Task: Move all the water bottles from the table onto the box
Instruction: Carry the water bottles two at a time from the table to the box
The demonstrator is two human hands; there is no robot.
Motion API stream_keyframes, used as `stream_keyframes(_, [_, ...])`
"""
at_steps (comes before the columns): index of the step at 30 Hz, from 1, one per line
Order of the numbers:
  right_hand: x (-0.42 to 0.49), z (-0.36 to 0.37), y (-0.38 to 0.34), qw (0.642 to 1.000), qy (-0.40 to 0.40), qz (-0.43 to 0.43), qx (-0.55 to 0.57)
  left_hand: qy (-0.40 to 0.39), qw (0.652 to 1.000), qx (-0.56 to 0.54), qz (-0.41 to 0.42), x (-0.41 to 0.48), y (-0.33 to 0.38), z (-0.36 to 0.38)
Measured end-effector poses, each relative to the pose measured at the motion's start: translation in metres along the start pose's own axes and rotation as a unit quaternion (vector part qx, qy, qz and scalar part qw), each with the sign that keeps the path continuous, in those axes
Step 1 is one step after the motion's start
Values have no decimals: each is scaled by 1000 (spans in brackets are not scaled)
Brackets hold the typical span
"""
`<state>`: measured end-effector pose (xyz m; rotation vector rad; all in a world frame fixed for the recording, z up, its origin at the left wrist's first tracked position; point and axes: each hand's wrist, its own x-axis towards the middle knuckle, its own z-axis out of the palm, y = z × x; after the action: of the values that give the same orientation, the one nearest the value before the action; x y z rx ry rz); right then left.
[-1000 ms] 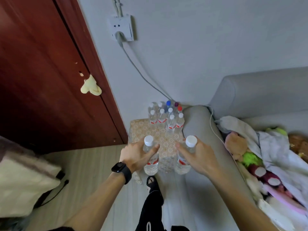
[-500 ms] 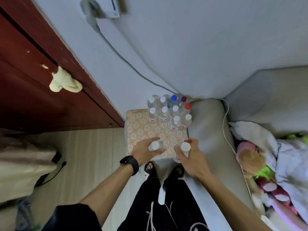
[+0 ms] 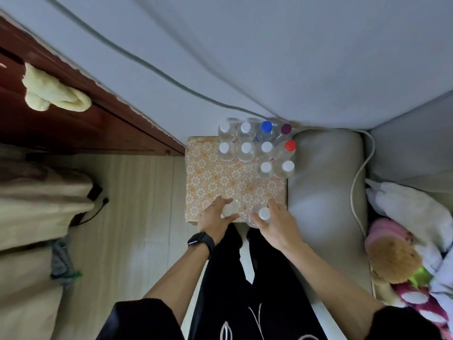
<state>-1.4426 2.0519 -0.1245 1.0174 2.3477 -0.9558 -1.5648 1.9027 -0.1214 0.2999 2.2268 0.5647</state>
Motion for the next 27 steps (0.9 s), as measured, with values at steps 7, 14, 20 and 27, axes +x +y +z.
stream_keyframes(7, [23,29,0,1000,-5,-26,15,-20,1000,5,-13,18,-28,22])
stream_keyframes(14, [26,43,15,1000,-5,-5,-19,-10,1000,-20,-21,22,-54,24])
stream_keyframes(20, [21,42,13,993,2,28,-115,-24,985,160,53,28,-53,8])
stream_keyframes(27, [29,26,-1,979,-51,-47,-190,-58,934,333,113,31,-49,2])
